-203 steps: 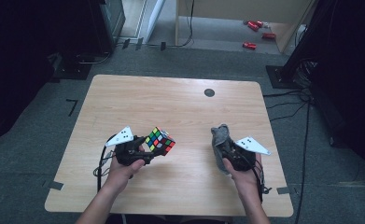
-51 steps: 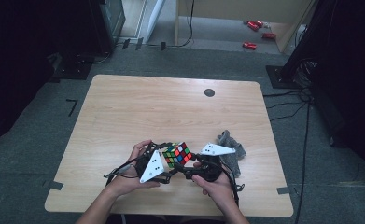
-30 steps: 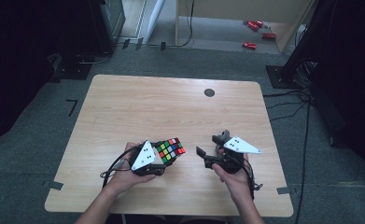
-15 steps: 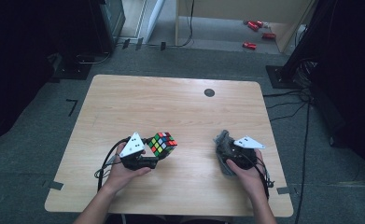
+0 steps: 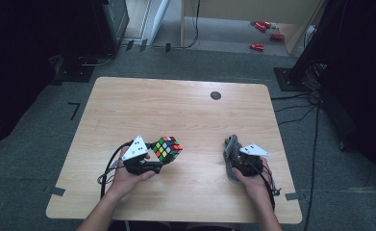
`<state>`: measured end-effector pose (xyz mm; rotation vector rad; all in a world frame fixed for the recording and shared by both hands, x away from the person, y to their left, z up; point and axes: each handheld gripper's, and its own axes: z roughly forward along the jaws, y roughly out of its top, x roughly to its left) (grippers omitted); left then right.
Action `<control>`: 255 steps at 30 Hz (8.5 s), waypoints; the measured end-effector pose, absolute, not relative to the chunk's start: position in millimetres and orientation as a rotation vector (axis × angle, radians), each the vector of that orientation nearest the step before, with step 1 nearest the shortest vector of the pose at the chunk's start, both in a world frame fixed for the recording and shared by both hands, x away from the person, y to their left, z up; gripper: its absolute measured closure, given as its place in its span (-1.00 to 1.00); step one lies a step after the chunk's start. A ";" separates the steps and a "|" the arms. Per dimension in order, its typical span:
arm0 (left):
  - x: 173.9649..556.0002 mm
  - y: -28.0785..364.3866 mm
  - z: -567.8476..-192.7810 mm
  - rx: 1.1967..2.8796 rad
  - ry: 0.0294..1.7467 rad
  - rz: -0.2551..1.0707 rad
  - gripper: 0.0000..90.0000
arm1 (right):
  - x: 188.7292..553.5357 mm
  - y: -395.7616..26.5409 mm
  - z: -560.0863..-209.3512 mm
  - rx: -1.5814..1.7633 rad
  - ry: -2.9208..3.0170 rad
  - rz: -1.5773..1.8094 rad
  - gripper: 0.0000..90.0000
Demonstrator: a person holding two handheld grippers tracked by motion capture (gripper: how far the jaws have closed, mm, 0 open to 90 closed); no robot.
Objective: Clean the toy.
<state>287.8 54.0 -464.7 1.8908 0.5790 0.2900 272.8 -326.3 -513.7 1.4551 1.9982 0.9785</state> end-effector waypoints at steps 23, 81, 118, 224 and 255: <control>264.7 20.4 -464.8 2.003 0.363 0.306 -0.24 | 222.3 -224.9 -432.7 1.037 2.047 1.614 0.51; 258.3 19.4 -458.3 2.009 0.316 0.367 -0.23 | 210.2 -211.6 -424.5 1.017 1.987 1.580 0.55; 252.8 -3.8 -452.6 2.248 0.415 0.469 -0.23 | 198.2 -172.7 -436.8 0.824 2.092 1.304 0.54; 261.0 47.5 -424.2 1.708 0.390 0.148 -0.23 | 206.1 -179.2 -458.4 0.794 2.182 1.474 0.63; 264.9 52.4 -426.3 1.677 0.446 0.153 -0.23 | 201.2 -170.1 -464.4 0.887 2.118 1.581 0.62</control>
